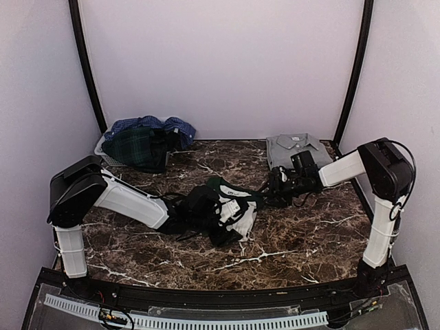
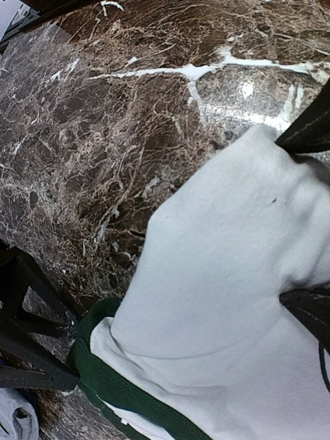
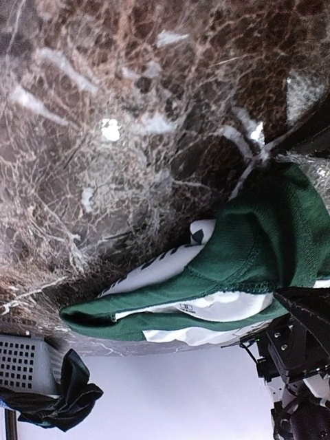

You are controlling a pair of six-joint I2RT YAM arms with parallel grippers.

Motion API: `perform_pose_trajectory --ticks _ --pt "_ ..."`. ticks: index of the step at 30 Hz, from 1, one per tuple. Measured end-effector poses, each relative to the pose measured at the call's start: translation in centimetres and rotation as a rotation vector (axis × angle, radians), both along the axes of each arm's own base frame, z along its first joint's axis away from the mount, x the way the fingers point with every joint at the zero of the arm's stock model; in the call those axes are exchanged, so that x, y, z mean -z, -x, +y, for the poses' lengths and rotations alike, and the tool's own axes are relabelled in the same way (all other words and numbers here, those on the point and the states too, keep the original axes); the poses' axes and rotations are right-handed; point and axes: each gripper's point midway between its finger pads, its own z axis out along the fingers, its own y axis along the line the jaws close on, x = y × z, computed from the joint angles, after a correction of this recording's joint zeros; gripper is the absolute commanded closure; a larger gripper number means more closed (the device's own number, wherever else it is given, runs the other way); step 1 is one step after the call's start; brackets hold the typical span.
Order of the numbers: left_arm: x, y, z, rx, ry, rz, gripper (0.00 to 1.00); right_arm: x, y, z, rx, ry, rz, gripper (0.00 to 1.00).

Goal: Fold and stack the mixed laundry pile
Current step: Adjust the square-folded T-shirt at the center of the board.

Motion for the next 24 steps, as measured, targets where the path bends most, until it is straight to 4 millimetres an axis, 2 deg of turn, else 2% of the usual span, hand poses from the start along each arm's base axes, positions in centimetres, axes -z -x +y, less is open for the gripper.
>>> perform_pose_trajectory --ticks 1,6,14,17,21,24 --pt "0.0 0.0 0.0 0.000 0.000 0.000 0.34 0.0 -0.1 0.2 -0.002 -0.014 0.001 0.55" --pt "0.0 0.0 0.0 0.001 0.003 -0.001 0.34 0.7 -0.2 0.6 0.004 -0.041 0.034 0.99" --pt "0.0 0.2 -0.1 0.012 0.011 0.005 0.40 0.6 -0.7 0.4 0.004 -0.013 0.011 1.00" --pt "0.1 0.5 -0.1 0.025 0.017 0.011 0.42 -0.7 -2.3 0.6 -0.001 0.016 -0.042 1.00" --pt "0.1 0.7 -0.1 0.036 0.019 0.007 0.46 -3.8 -5.7 1.6 -0.019 0.033 -0.154 1.00" --pt "0.1 0.6 -0.2 0.040 0.021 0.000 0.45 -4.8 -6.8 2.2 -0.046 0.040 -0.186 1.00"
